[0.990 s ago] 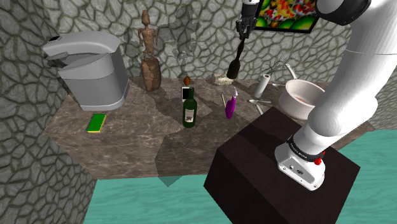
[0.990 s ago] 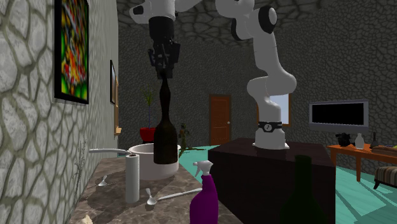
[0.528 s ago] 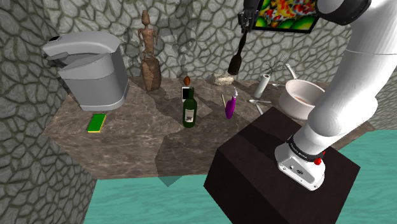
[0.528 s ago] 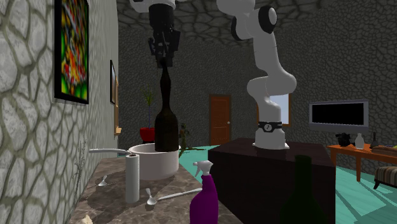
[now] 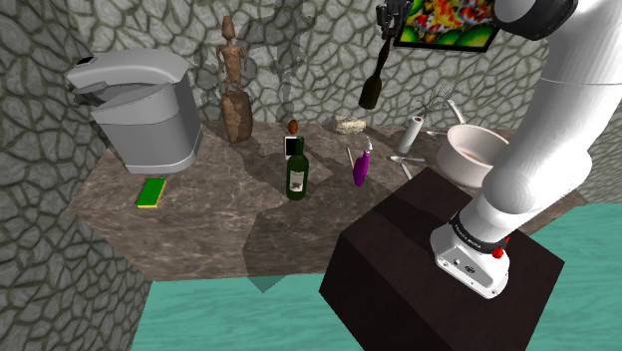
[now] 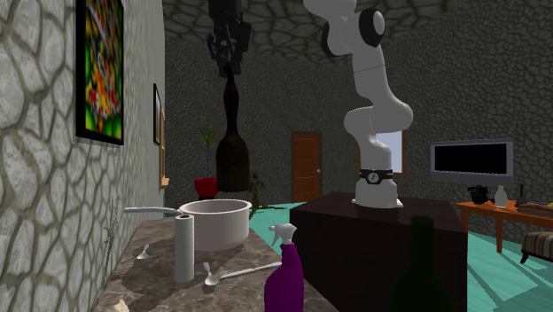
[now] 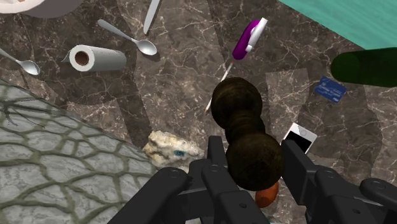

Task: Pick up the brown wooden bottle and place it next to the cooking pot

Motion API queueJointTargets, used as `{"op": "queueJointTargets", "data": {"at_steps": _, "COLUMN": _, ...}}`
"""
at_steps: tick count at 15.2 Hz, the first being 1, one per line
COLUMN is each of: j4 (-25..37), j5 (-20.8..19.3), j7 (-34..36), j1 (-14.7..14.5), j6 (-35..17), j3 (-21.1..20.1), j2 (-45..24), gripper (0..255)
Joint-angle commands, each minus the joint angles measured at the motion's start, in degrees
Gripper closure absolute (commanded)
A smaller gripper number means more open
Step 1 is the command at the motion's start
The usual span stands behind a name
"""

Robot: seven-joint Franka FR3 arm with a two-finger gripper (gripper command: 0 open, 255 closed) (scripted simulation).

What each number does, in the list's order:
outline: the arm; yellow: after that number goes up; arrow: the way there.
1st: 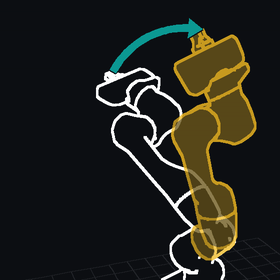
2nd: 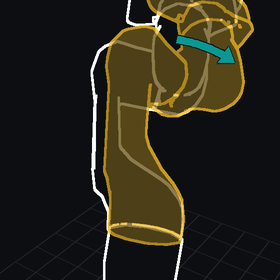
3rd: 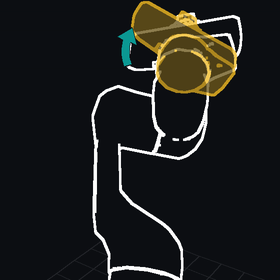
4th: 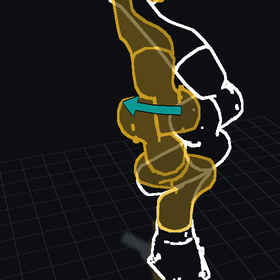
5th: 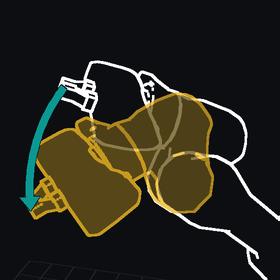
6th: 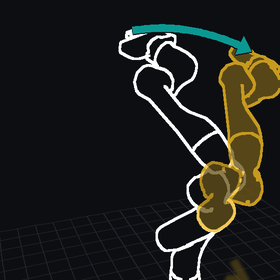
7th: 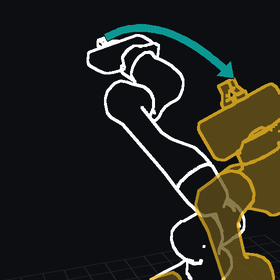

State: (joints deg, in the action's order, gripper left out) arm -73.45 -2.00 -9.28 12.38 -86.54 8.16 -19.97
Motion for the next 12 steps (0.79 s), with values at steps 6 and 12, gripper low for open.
{"op": "queueJointTargets", "data": {"at_steps": 6, "j4": 7.3, "j5": 0.2, "j7": -0.4, "j1": 0.3, "j6": 5.6, "j3": 0.1, "j2": -1.7, "gripper": 255}}
{"op": "queueJointTargets", "data": {"at_steps": 12, "j4": -5.3, "j5": -1.1, "j7": -6.3, "j1": 3.7, "j6": 1.1, "j3": 2.3, "j2": 6.9, "gripper": 255}}
